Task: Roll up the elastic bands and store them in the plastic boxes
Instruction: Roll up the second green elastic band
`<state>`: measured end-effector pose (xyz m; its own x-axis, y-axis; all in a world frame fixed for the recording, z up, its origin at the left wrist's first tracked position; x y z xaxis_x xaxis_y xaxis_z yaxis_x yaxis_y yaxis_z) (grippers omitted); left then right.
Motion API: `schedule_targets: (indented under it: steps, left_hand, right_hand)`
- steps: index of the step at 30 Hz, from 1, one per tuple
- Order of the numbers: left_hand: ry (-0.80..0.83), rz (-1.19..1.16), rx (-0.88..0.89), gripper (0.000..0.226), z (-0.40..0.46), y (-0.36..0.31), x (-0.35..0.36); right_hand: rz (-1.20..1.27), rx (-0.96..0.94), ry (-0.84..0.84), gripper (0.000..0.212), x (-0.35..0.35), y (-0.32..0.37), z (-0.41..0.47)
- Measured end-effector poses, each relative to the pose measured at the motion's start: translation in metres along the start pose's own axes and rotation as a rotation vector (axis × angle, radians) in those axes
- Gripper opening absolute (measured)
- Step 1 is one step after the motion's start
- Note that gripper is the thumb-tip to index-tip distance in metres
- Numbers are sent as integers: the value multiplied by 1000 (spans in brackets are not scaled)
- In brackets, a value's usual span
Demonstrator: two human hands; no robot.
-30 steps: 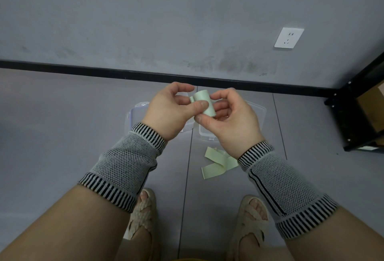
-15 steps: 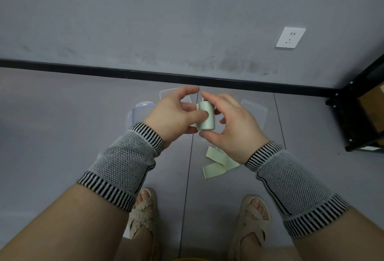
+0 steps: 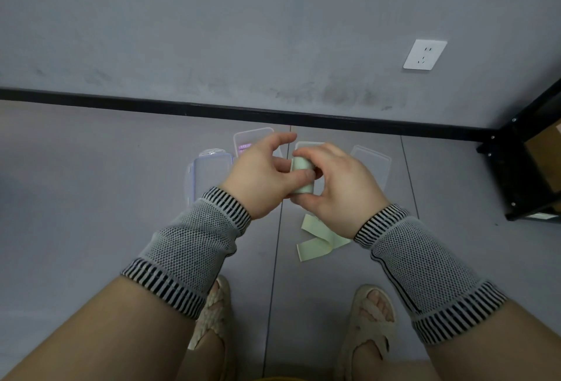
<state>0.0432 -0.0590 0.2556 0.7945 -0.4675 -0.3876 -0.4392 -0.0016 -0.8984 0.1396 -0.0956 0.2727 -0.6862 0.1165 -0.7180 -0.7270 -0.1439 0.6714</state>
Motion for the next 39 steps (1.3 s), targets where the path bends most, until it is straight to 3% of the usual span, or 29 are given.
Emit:
schedule_targets:
  steps: [4,8,11,15,21,25,30,34,39]
  left_hand:
    - [-33,-40,17,54,1,-2,-1]
    - [-77,-348,-32,32,2,-4,-10]
    - [-87,-499,-66,16,2,-2,-12]
    - [-105,-572,-83,13,3,1,-12]
    - [-65,-473,-111,31,5,4,-11]
    - [28,-452,-125,22,4,3,-8]
    - [-45,-459,-128,18,5,6,-10]
    - [-117,-427,-96,17,5,4,-11]
    - [-85,-398,-104,19,6,5,-2]
  right_hand:
    - [1,12,-63,60,-4,1,-1]
    - [218,150,-211,70,-16,-11,-5]
    - [366,264,-235,52,-18,-24,-6]
    - [569,282,-193,26,-10,-24,-5]
    - [809,312,-231,28,-13,-29,-7]
    - [999,391,-291,24,-11,-40,-9]
    - [1179,470,-327,14,-3,-42,-9]
    - [1086,448,-321,23,-2,-38,-8]
    - [1028,437,-368,20,-8,-45,-8]
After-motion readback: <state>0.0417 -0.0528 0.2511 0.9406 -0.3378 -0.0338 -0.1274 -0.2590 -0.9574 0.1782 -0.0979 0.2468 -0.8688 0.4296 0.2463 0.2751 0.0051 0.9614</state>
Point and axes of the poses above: each hand's wrist, its own z-axis towards the middle knuckle, its own x-axis out of the palm, y = z × x, the point moved 9 cm from there along z, towards the middle knuckle, and after that the axes turned 8 degrees about z, right-handed, at the moved point
